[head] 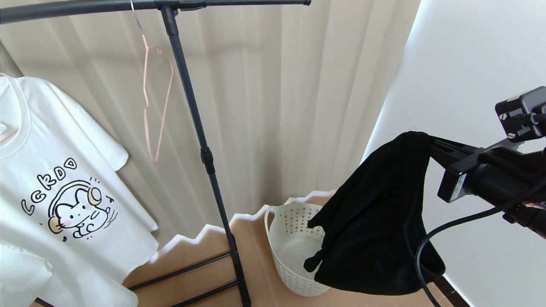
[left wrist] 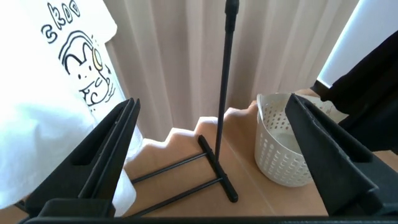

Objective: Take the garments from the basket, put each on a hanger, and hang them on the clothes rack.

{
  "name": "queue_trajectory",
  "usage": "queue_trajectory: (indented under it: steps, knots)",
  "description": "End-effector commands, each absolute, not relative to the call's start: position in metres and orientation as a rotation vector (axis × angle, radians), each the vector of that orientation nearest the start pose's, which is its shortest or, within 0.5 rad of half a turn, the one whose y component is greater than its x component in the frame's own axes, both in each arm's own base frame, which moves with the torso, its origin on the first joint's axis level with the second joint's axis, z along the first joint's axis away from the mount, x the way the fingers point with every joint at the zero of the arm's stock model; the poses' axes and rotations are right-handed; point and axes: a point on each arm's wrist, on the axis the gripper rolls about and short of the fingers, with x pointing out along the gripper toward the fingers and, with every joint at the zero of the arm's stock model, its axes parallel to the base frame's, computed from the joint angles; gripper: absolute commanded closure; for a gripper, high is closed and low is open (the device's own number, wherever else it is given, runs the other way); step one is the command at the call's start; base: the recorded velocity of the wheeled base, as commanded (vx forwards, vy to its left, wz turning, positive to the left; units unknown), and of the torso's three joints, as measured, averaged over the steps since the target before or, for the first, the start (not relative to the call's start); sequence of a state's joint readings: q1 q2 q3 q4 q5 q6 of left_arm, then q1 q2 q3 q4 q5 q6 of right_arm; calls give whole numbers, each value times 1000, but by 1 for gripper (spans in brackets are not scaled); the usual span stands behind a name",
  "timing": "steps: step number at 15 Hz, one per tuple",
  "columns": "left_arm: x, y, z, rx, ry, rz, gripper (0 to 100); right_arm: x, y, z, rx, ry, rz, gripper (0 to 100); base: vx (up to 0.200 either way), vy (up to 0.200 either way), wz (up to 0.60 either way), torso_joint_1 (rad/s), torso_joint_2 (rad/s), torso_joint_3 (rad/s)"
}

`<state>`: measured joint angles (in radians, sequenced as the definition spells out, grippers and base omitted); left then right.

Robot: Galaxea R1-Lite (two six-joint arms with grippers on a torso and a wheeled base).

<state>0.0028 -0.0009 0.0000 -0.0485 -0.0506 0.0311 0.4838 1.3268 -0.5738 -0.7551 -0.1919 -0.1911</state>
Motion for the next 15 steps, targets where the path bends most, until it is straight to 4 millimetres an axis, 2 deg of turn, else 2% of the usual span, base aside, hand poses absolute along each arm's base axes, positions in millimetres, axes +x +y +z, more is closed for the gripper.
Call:
queue_trajectory:
  steps: [1,8,15]
  knots:
    - [-23,-1,81,32,-50,-47,0,187,94,227,-190,-30,292,100,0,0,0,193,-505,-242]
    - [-23,-1,81,32,-50,-45,0,188,94,225,-192,-22,291,100,0,0,0,209,-548,-199]
    - [-23,-1,81,34,-50,-44,0,188,94,225,-192,-24,291,100,0,0,0,221,-521,-280]
